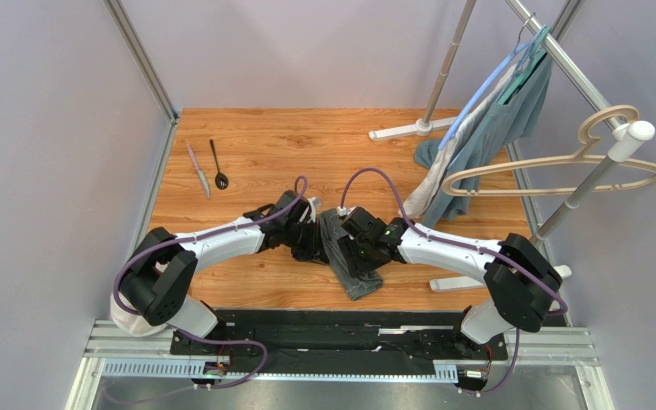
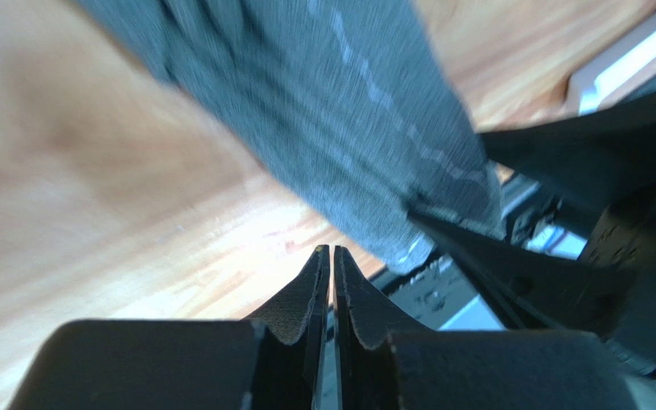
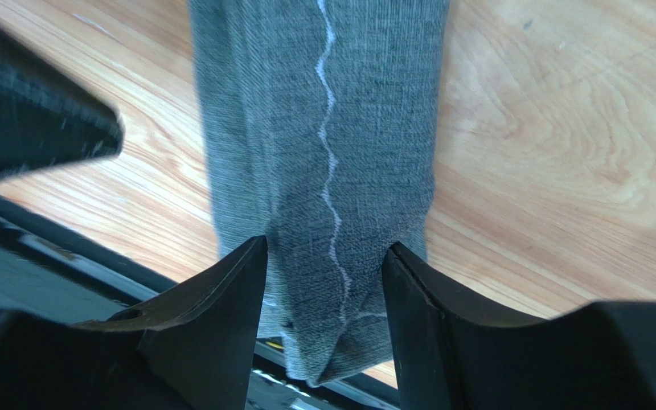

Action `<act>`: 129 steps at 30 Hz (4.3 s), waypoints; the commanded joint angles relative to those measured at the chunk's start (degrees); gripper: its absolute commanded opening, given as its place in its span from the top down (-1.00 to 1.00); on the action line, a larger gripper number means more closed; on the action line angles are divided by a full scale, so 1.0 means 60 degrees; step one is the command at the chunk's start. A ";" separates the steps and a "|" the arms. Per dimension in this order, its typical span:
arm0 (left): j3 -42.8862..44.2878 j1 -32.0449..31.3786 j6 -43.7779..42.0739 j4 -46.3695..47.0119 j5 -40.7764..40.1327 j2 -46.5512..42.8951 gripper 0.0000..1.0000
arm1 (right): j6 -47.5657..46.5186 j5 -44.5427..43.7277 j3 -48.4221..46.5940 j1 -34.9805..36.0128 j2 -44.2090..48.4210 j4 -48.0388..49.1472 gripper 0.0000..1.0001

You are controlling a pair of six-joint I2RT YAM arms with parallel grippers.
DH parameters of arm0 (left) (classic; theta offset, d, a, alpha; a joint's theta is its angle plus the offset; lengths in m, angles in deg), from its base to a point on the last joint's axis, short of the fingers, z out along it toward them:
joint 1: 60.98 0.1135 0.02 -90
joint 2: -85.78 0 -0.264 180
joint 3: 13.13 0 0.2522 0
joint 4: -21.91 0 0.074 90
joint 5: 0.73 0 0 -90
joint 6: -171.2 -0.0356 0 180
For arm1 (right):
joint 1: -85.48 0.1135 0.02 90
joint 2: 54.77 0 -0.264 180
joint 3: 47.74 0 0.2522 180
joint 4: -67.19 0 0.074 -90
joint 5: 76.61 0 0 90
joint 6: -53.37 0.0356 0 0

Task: Fold the napkin into a case and place the utensils inside
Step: Fold the 2/3-rectangle-folded napkin at the center of the board, then smooth out the smaller rectangle-folded napkin at the center of the board.

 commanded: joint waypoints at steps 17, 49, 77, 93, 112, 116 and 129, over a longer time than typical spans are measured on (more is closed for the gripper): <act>-0.0608 -0.0318 0.1927 0.2708 0.0593 0.1561 0.81 | -0.1221 -0.1260 -0.0868 0.1088 -0.0726 -0.1064 -0.22; -0.0594 -0.0934 0.2278 0.3411 0.0183 0.2220 0.85 | -0.0461 -0.1657 -0.1732 0.1161 -0.0346 -0.1958 1.00; -0.0769 -0.1110 0.1632 0.1286 -0.0756 0.0140 0.79 | 0.1796 -0.0733 -0.0473 0.1147 -0.1166 -0.0098 0.98; 0.0972 -0.0260 0.2057 0.2253 0.0665 0.1604 0.88 | 0.1752 -0.0469 0.0406 0.1147 -0.0389 0.0899 0.72; 0.0256 -0.0011 0.1047 0.2459 0.0197 0.3084 0.92 | 0.1766 0.1564 0.0362 0.0328 0.2070 0.0575 -0.30; 0.0138 0.0004 0.0975 0.2562 0.0241 0.3157 0.92 | 0.1737 0.2079 0.0303 -0.0404 0.2072 0.0810 -0.30; -0.0096 0.0121 0.1106 0.2955 0.0416 0.3201 0.93 | 0.3156 0.4012 0.1953 -0.0670 0.1789 0.2348 0.39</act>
